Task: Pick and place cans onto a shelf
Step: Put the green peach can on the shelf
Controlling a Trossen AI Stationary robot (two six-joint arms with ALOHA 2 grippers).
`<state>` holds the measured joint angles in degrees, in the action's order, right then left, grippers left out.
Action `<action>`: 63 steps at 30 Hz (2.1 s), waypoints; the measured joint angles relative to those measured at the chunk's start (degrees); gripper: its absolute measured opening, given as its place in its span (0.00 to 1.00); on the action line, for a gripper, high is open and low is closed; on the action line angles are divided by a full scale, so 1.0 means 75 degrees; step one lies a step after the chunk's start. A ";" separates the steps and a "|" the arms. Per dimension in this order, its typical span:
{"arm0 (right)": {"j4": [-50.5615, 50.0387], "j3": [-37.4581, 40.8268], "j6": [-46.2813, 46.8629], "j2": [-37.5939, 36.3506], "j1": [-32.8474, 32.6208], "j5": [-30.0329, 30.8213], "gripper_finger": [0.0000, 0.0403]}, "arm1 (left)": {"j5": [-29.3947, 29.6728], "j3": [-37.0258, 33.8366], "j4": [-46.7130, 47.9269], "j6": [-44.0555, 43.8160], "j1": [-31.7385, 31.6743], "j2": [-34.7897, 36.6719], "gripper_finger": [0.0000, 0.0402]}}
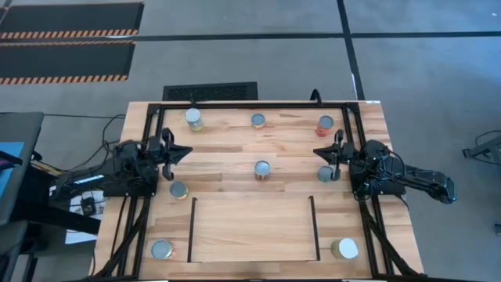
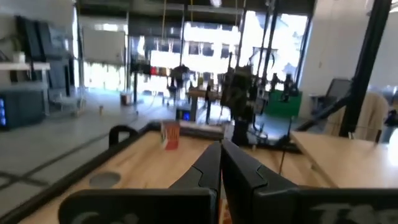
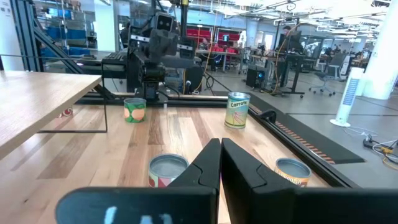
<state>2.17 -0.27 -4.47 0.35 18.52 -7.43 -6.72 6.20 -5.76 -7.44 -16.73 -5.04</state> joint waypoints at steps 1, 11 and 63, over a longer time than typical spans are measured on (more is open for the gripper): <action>0.0001 -0.0002 0.0000 0.0001 0.0001 0.0001 0.09 | 0.0000 0.0186 0.0267 0.0011 0.0000 -0.0170 0.00; -0.0001 0.0000 0.0000 0.0000 -0.0001 0.0001 0.09 | 0.0586 0.2257 0.2399 0.0396 -0.0002 -0.2726 0.00; -0.0001 0.0000 0.0000 0.0000 -0.0002 -0.0001 0.09 | 0.3017 0.5881 1.0389 -0.5806 0.7177 -0.7269 0.00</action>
<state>2.16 -0.27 -4.47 0.34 18.50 -7.44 15.91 50.30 72.16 -50.99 37.10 -59.56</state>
